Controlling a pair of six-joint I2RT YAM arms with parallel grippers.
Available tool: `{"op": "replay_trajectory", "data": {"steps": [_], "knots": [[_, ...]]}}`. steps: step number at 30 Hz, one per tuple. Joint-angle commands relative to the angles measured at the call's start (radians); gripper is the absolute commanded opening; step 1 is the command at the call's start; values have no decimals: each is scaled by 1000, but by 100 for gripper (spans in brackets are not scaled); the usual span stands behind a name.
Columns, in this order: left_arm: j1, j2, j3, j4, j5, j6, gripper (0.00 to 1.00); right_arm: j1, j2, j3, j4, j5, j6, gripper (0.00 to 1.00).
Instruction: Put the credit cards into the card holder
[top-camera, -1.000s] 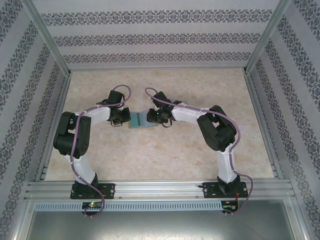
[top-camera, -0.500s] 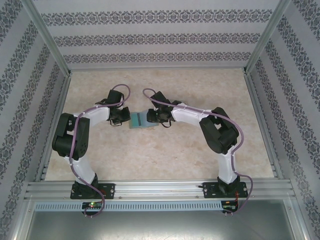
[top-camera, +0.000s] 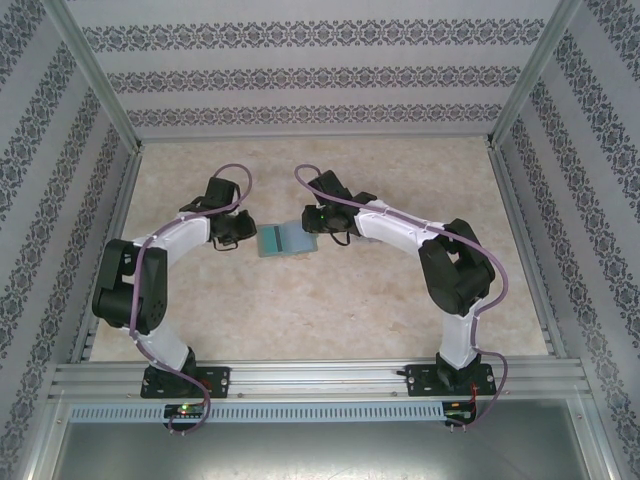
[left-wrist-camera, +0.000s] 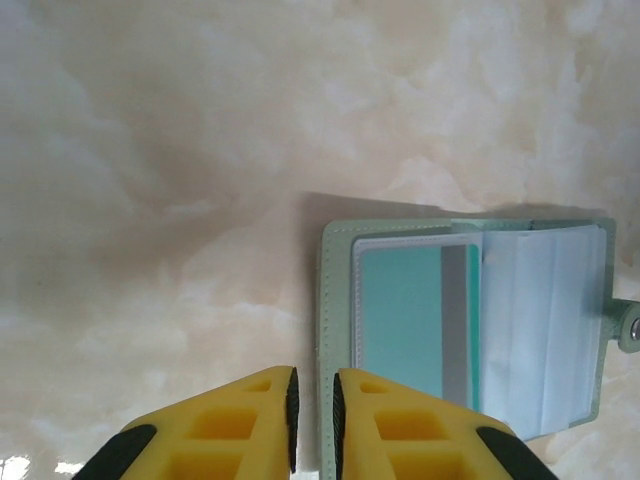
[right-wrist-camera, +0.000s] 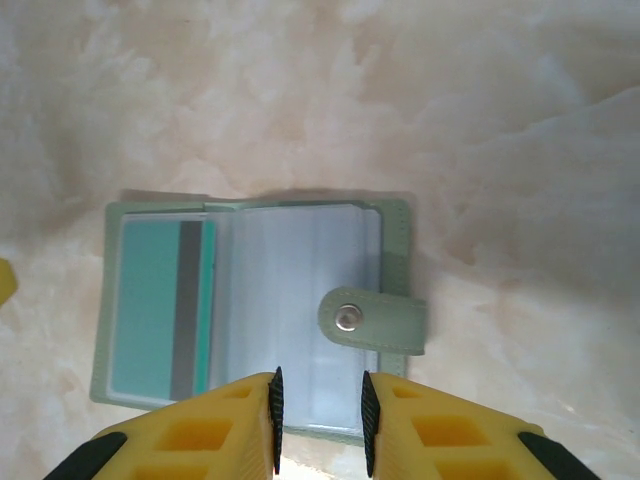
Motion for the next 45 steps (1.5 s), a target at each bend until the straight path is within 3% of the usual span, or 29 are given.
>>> {"op": "replay_trajectory", "data": {"steps": [1, 6, 12, 22, 24, 26, 28, 29, 31, 34, 37, 41, 45], "knots": [[14, -14, -21, -32, -3, 3, 22, 1, 9, 27, -34, 37, -22, 28], [13, -12, -34, 6, 37, -2, 36, -6, -10, 7, -38, 44, -46, 28], [12, -19, -39, 34, 41, -9, 39, -47, -113, -69, -21, 23, -108, 31], [-16, -27, -15, 67, 66, -5, 46, -221, -290, -205, -63, 31, -145, 38], [-40, -24, -4, 86, 94, 9, 55, -240, -315, -234, -49, 19, -141, 41], [-71, -15, 31, 66, 86, 26, 75, -247, -347, -272, -26, 32, -152, 47], [-98, -1, 80, 16, 69, 44, 84, -255, -376, -295, -22, 45, -162, 53], [-114, 6, 105, -5, 64, 58, 99, -262, -392, -305, -20, 46, -165, 55], [-145, 22, 148, -36, 35, 79, 100, -272, -423, -333, 4, 32, -172, 59], [-155, 38, 177, -68, -16, 62, 99, -242, -434, -357, 46, -19, -155, 57], [-151, 32, 174, -72, -63, 41, 99, -131, -383, -342, 84, -50, -106, 55], [-99, 39, 176, -99, -47, -8, 99, 20, -261, -272, 148, -56, -26, 54], [-35, -7, 115, -72, -23, -62, 99, 90, -103, -166, 158, -36, 7, 54]]}}
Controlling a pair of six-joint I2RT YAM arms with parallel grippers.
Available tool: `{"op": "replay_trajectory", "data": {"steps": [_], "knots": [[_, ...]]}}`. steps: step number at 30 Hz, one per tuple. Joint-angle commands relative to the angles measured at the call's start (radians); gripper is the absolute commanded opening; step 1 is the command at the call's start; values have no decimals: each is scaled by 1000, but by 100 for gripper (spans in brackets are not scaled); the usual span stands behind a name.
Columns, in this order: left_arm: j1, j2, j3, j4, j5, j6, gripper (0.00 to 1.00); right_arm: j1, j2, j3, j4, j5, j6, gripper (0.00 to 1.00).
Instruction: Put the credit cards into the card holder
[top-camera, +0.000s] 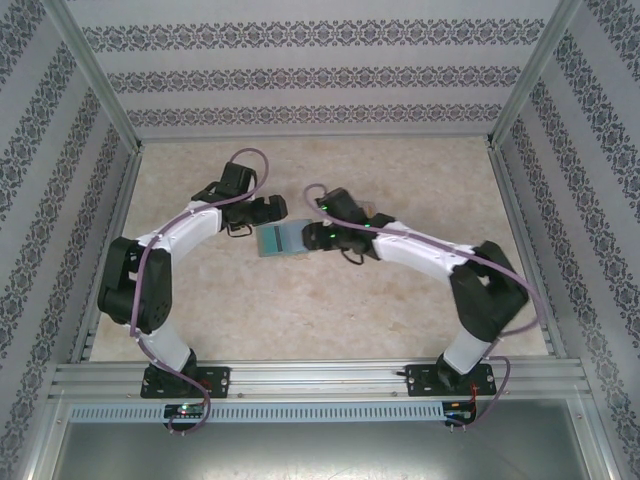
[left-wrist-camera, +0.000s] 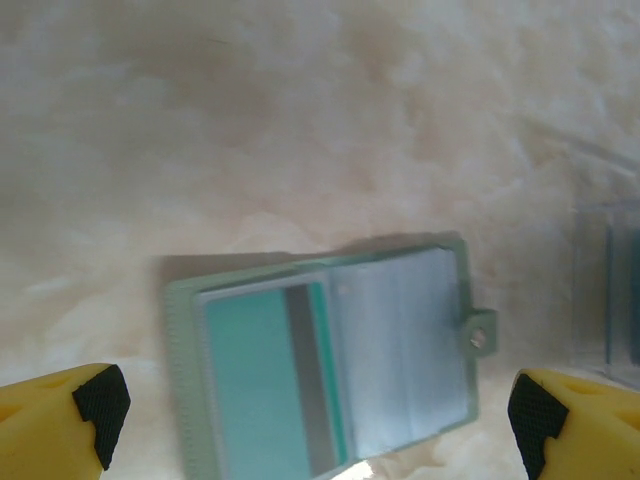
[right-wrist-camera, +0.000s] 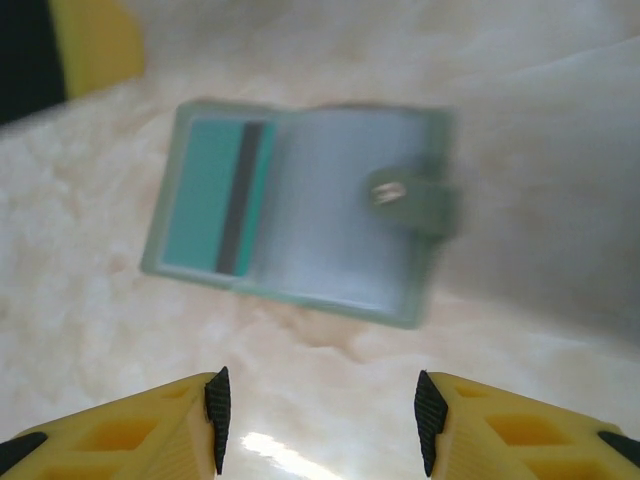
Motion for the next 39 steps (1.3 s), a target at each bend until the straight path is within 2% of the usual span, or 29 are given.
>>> {"op": "replay_trajectory", "data": {"steps": [1, 8, 12, 15, 19, 27, 39], "knots": [[59, -42, -51, -22, 0, -63, 99, 32, 117, 98, 32, 15, 49, 55], [173, -128, -147, -31, 17, -74, 99, 54, 291, 274, -86, 145, 42, 57], [250, -166, -215, 3, 86, -99, 99, 62, 342, 334, -142, 199, 31, 59], [283, -180, -262, 65, 145, -133, 99, 64, 368, 353, -144, 176, 30, 59], [286, -171, -273, 86, 158, -143, 99, 67, 395, 365, -146, 149, 54, 59], [286, -158, -269, 83, 162, -133, 99, 69, 416, 341, -150, 178, 70, 60], [286, -167, -283, 94, 163, -140, 99, 87, 436, 376, -71, 4, 27, 59]]}}
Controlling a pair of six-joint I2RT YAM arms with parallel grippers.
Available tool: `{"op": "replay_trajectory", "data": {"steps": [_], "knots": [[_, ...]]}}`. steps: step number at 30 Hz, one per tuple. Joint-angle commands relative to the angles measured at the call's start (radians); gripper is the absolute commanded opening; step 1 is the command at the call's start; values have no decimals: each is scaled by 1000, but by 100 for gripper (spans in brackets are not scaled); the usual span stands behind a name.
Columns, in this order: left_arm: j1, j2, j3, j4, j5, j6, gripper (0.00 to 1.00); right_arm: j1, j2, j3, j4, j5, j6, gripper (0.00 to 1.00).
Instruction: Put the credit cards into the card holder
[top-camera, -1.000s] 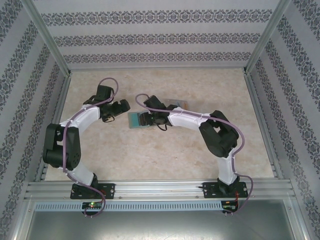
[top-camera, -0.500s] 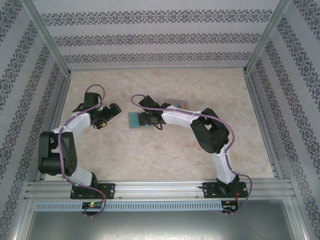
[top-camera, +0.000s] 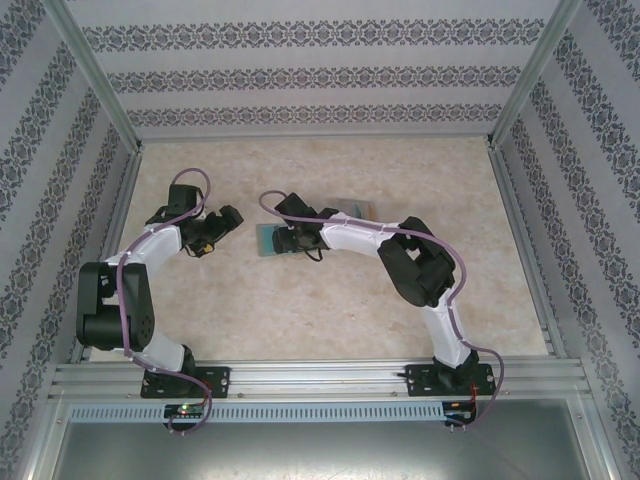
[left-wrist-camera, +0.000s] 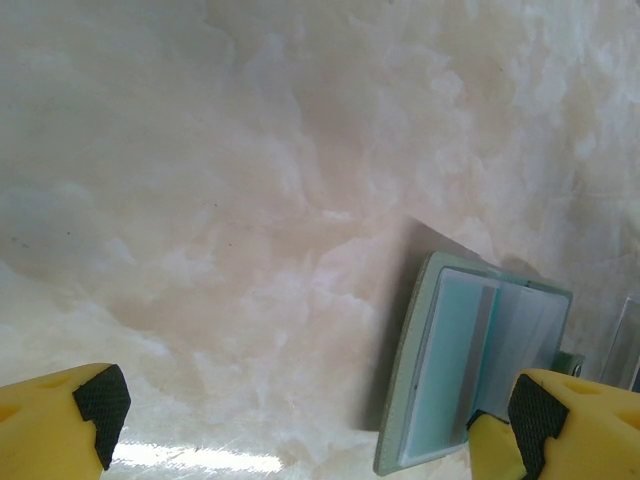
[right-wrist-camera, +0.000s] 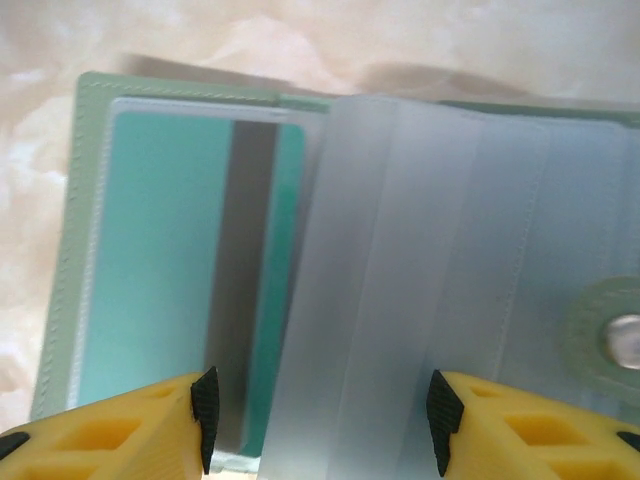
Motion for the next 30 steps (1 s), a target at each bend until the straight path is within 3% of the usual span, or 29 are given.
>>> {"op": "replay_trajectory", "data": {"steps": [1, 20, 30], "knots": [[4, -5, -12, 31, 9, -15, 99, 13, 30, 25, 25, -81, -24, 59], [6, 23, -33, 79, -26, -27, 99, -30, 122, 132, 204, -391, -12, 59], [8, 27, -28, 98, -30, -29, 99, -56, 155, 173, 281, -445, -5, 59]]}}
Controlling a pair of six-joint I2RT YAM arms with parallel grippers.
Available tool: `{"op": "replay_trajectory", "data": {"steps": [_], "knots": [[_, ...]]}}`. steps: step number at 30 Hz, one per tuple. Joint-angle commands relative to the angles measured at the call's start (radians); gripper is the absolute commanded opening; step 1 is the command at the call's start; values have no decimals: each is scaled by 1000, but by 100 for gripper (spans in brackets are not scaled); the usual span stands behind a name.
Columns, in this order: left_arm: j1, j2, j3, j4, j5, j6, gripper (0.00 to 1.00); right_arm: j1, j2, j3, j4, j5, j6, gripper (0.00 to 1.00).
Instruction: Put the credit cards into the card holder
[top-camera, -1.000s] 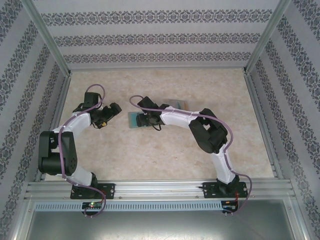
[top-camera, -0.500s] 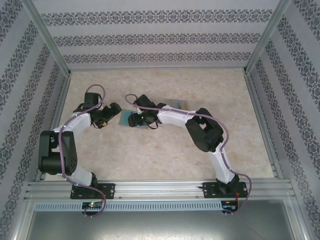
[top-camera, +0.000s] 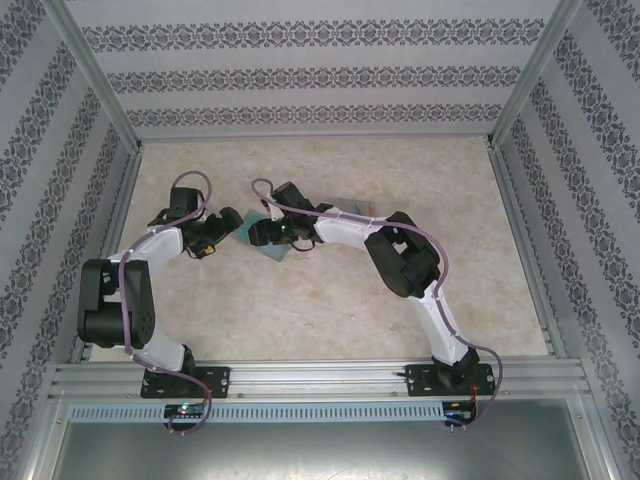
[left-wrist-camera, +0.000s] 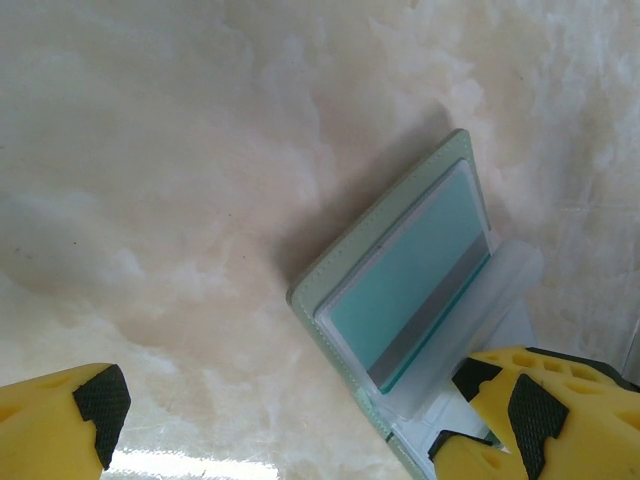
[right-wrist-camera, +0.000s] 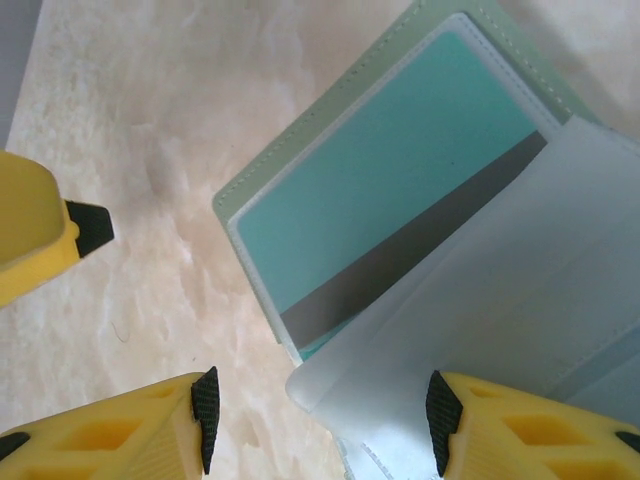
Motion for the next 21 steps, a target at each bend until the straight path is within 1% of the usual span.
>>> {"op": "replay_trajectory", "data": {"steps": [1, 8, 15, 21], "knots": [[8, 11, -2, 47, -18, -16, 99, -13, 22, 50, 64, -42, 15, 60], [7, 19, -23, 71, -26, -40, 99, -26, 84, 135, 76, -75, 50, 60], [9, -13, -67, 89, -54, -43, 99, -21, 179, 257, 82, -99, 88, 60], [21, -32, -98, 84, -87, -44, 99, -12, 189, 321, 86, -117, 108, 64]]}}
